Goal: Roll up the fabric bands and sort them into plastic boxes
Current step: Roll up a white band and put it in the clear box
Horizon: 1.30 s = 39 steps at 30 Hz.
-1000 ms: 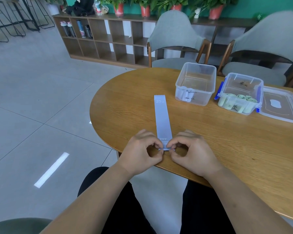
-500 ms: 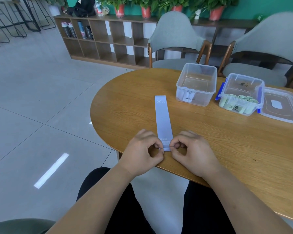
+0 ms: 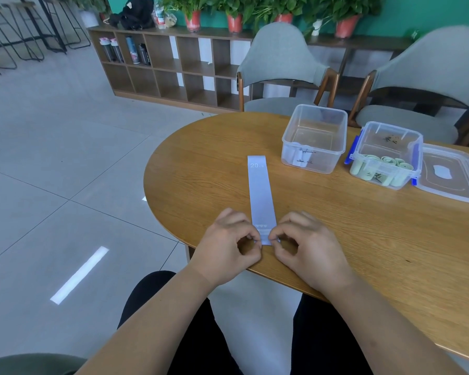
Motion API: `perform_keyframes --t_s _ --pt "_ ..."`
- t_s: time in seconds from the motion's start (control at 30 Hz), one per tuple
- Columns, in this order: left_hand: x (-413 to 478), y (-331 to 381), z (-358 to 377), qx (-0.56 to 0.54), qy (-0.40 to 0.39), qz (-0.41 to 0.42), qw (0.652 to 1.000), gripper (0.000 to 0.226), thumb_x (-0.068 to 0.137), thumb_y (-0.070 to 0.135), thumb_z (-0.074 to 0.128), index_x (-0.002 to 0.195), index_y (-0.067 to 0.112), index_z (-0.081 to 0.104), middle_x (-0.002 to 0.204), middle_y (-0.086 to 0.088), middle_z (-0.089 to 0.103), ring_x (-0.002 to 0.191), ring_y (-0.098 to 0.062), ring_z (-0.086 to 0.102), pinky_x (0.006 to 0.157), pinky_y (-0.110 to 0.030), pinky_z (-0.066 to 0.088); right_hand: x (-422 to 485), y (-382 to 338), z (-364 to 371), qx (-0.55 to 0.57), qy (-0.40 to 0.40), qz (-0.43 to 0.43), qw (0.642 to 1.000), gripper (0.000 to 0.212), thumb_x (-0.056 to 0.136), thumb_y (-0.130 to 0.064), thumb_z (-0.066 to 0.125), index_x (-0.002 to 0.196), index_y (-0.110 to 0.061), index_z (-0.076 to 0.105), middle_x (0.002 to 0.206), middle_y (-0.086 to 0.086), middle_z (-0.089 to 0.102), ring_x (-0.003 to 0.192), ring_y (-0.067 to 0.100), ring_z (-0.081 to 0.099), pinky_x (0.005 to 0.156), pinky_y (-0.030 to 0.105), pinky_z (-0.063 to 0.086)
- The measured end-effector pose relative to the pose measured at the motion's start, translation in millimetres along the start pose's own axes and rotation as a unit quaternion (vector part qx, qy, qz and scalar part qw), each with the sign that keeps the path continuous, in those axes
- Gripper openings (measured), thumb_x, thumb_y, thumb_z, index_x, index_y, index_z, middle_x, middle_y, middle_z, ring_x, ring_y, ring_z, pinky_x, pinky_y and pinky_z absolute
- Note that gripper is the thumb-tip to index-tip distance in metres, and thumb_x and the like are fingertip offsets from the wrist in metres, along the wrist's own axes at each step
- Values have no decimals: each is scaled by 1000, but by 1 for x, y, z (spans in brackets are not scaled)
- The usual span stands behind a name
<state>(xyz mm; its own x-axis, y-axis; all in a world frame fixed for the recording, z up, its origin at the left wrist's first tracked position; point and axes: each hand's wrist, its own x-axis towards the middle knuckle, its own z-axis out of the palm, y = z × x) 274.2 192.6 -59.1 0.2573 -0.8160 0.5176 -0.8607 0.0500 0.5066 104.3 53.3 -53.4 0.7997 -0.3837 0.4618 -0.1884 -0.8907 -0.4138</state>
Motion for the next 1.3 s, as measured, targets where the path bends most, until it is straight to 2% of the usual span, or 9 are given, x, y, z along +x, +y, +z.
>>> perform_keyframes --t_s 0.1,0.27,0.43,0.73,0.87,1.03,1.3 --pt "0 1 0 -2 4 -3 1000 7 80 16 78 83 20 74 86 12 60 90 -17 54 74 -32 48 0 -2 1 -26 -17 -12 999 7 85 -31 66 90 -32 71 90 -18 61 92 8 58 69 33 51" --pt "1 2 0 -3 16 -12 1000 9 80 13 80 80 20 74 83 11 60 88 -16 54 72 -30 47 1 -2 2 -42 -5 2 999 11 84 -36 66 89 -32 74 92 -19 58 94 8 54 67 23 45" --pt "1 1 -1 -22 24 -18 999 10 80 10 81 82 19 75 86 11 64 88 -17 56 75 -32 48 1 1 5 -46 -19 -5 999 14 90 -37 61 94 -32 73 91 -18 59 95 11 55 70 33 51" --pt "0 1 -1 -14 16 -22 1000 11 81 11 79 86 20 75 87 12 65 92 -15 57 78 -30 49 2 3 6 -47 -17 -9 999 7 93 -28 69 97 -29 75 94 -16 57 96 14 53 72 34 51" --pt "0 1 3 2 20 -34 999 11 82 11 78 86 21 75 87 12 63 92 -15 56 78 -30 49 2 3 6 -53 -15 -2 998 10 97 -29 67 102 -29 75 94 -15 61 96 13 55 75 32 51" --pt "1 1 4 13 20 -39 999 7 84 14 77 86 20 74 89 12 62 93 -14 54 78 -30 49 3 -1 4 -58 -2 16 998 2 95 -29 70 96 -29 68 92 -17 59 94 11 54 73 31 50" --pt "0 0 5 16 31 -40 999 3 88 16 79 90 18 77 91 10 63 93 -16 54 78 -31 50 -1 4 8 -67 24 4 997 11 87 -31 74 96 -25 77 95 -14 61 94 12 57 69 32 53"
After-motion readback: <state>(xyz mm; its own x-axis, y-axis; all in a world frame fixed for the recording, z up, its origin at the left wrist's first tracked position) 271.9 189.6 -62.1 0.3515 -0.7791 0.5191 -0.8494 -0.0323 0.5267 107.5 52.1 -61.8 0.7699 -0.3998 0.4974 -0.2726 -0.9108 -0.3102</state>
